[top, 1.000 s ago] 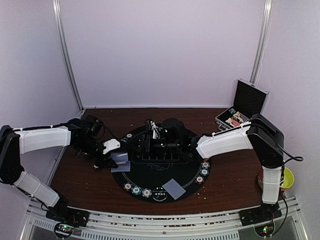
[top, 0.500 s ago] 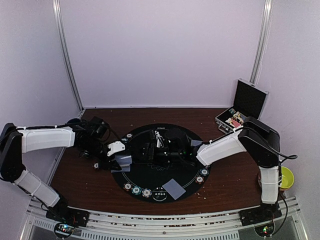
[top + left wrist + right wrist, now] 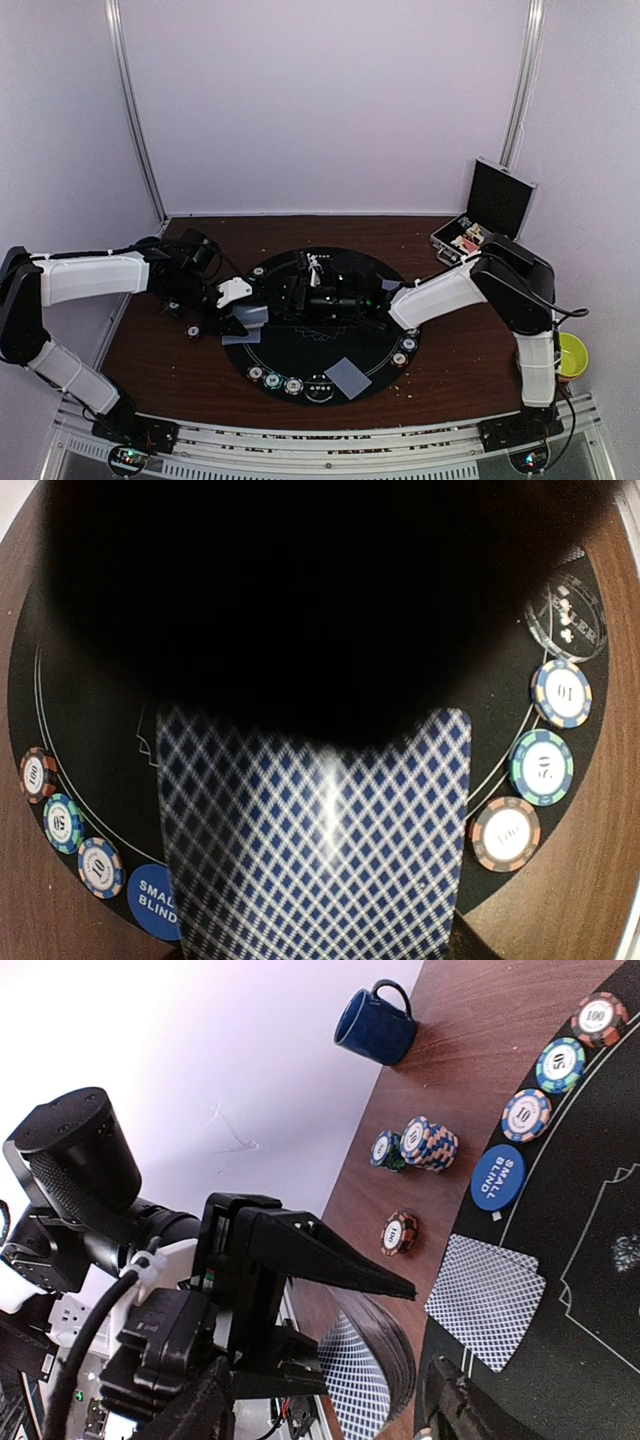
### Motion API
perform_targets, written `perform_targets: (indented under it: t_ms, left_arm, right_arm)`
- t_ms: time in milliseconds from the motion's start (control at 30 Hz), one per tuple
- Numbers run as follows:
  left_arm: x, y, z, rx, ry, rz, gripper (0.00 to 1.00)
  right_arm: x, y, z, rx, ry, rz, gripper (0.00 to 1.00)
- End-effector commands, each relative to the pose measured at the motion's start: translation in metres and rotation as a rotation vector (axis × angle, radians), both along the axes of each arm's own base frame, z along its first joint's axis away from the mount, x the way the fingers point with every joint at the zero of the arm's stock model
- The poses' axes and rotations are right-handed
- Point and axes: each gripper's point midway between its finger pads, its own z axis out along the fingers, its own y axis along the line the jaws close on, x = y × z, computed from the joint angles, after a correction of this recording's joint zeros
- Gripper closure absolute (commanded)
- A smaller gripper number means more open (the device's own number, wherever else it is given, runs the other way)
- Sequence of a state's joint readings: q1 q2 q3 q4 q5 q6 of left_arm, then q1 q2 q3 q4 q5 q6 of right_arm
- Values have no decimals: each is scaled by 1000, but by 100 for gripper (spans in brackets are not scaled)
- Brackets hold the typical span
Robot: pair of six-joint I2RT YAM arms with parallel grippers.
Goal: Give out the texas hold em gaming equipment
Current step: Pick up the poker card from the face-down deck piles.
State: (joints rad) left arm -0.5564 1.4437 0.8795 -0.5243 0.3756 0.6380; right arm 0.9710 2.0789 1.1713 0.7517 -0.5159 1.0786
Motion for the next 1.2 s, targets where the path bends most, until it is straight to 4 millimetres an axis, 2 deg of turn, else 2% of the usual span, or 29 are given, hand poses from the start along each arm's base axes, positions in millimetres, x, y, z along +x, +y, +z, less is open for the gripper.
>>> perform_targets:
  t_ms: [0,300,467,733,900,1167]
  left_arm:
    - [6,-11,23,-66,-53,-27,47]
    - [3,-13,25,-76,-54,-36,47]
    - [4,-13,23,-74,-50,-35,47]
    - [3,-11,20,-67,-51,-34,47]
    - [2,-11,17,-61,-45,-34,47]
    - [3,-11,14,-56,-41,-31,47]
  right_arm:
    - [-6,18,-10,-2,10,42,34]
    - [-3,36,-33,-40,31,48,37]
    - [1,34,-41,-76,32,27,49]
    - [9,15,-51,-172,12,-24,70]
    - [9,7,-49,-185,1,-31,73]
    - [10,0,-41,-189,-12,-42,71]
